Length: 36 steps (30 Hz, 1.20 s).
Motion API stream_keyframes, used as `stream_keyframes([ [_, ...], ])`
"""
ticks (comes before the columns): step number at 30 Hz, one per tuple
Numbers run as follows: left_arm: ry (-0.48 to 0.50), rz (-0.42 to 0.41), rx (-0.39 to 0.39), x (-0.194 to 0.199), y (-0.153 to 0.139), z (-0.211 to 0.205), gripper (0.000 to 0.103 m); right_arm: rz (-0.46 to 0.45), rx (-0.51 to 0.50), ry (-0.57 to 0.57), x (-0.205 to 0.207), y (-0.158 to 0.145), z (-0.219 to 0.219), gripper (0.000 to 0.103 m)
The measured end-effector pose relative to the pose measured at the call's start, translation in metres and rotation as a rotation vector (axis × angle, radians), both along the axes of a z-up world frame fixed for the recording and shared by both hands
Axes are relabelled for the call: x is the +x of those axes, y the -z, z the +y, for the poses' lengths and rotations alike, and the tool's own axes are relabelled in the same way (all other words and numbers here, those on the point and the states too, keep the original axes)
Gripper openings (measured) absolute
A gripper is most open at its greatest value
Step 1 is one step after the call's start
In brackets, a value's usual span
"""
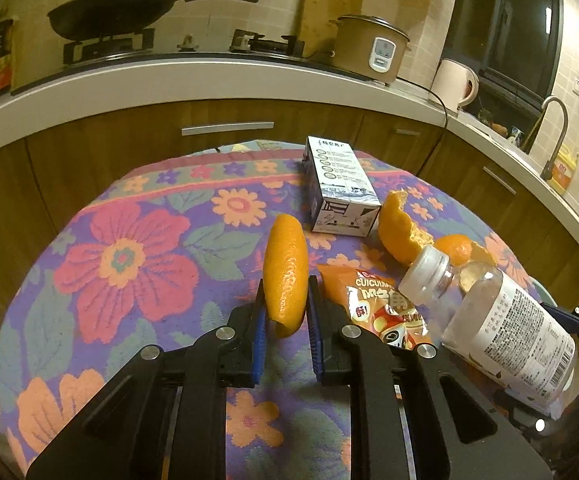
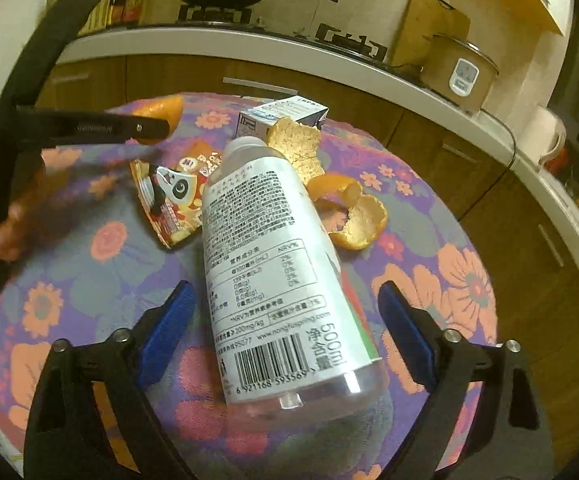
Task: Collect trash
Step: 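Grasp the orange peel with the left tool while the right tool grasps the water bottle, then carry the peel and bottle over the blue basket and open both tools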
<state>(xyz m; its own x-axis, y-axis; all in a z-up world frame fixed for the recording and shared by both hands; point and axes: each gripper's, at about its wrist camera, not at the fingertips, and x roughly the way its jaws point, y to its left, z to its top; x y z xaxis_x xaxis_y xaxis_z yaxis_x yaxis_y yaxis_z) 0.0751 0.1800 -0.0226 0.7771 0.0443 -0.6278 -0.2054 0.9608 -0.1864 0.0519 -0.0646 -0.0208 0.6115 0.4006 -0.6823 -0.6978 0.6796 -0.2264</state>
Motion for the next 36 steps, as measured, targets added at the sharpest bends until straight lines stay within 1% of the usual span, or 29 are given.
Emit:
stream_keyframes([
  [1,0.0,0.0,0.0,-0.001,0.0,0.0,0.016,-0.006,-0.004,0.004,0.0,0.0,0.0,0.072],
  [5,0.007,-0.004,0.0,-0.001,0.0,-0.001,0.016,-0.016,-0.017,0.004,-0.003,0.001,0.002,0.071],
  [7,0.014,-0.004,0.003,0.0,0.0,-0.001,0.016,-0.003,-0.013,0.007,-0.003,0.001,0.001,0.07],
  [10,0.024,-0.012,0.001,-0.001,-0.002,-0.001,0.016,0.067,0.056,0.001,0.0,-0.005,-0.008,0.068],
  [13,0.036,-0.022,-0.033,-0.006,-0.005,-0.002,0.016,0.14,0.142,0.001,0.002,-0.012,-0.025,0.065],
  [15,0.047,-0.032,-0.041,-0.01,-0.009,-0.006,0.016,0.19,0.187,0.013,0.003,-0.014,-0.036,0.064],
  [18,0.069,-0.049,-0.051,-0.016,-0.016,-0.014,0.016,0.307,0.264,0.047,0.006,-0.012,-0.057,0.063],
  [19,0.078,-0.058,-0.054,-0.018,-0.02,-0.017,0.016,0.333,0.281,0.054,0.006,-0.011,-0.062,0.063],
  [20,0.084,-0.063,-0.054,-0.019,-0.023,-0.02,0.016,0.383,0.309,0.066,0.005,-0.008,-0.071,0.063],
  [22,0.101,-0.076,-0.055,-0.022,-0.028,-0.027,0.016,0.44,0.343,0.077,0.001,-0.004,-0.08,0.064],
  [25,0.126,-0.084,-0.051,-0.025,-0.033,-0.037,0.016,0.442,0.337,0.084,-0.008,0.002,-0.081,0.065],
  [26,0.134,-0.085,-0.05,-0.025,-0.034,-0.04,0.016,0.44,0.331,0.086,-0.01,0.004,-0.081,0.068],
  [27,0.143,-0.085,-0.049,-0.026,-0.034,-0.044,0.016,0.431,0.318,0.093,-0.011,0.005,-0.08,0.075],
  [28,0.151,-0.085,-0.045,-0.027,-0.035,-0.048,0.016,0.409,0.297,0.103,-0.013,0.005,-0.077,0.077],
  [32,0.171,-0.089,-0.037,-0.032,-0.038,-0.057,0.016,0.334,0.202,0.106,-0.017,0.005,-0.061,0.078],
  [33,0.175,-0.09,-0.034,-0.033,-0.038,-0.059,0.016,0.316,0.179,0.11,-0.018,0.005,-0.058,0.078],
  [34,0.179,-0.092,-0.033,-0.034,-0.039,-0.061,0.016,0.296,0.157,0.113,-0.019,0.006,-0.055,0.072],
  [35,0.184,-0.093,-0.032,-0.034,-0.04,-0.062,0.016,0.289,0.151,0.101,-0.021,0.007,-0.054,0.063],
  [36,0.19,-0.096,-0.031,-0.035,-0.041,-0.064,0.016,0.288,0.155,0.096,-0.021,0.006,-0.055,0.06],
])
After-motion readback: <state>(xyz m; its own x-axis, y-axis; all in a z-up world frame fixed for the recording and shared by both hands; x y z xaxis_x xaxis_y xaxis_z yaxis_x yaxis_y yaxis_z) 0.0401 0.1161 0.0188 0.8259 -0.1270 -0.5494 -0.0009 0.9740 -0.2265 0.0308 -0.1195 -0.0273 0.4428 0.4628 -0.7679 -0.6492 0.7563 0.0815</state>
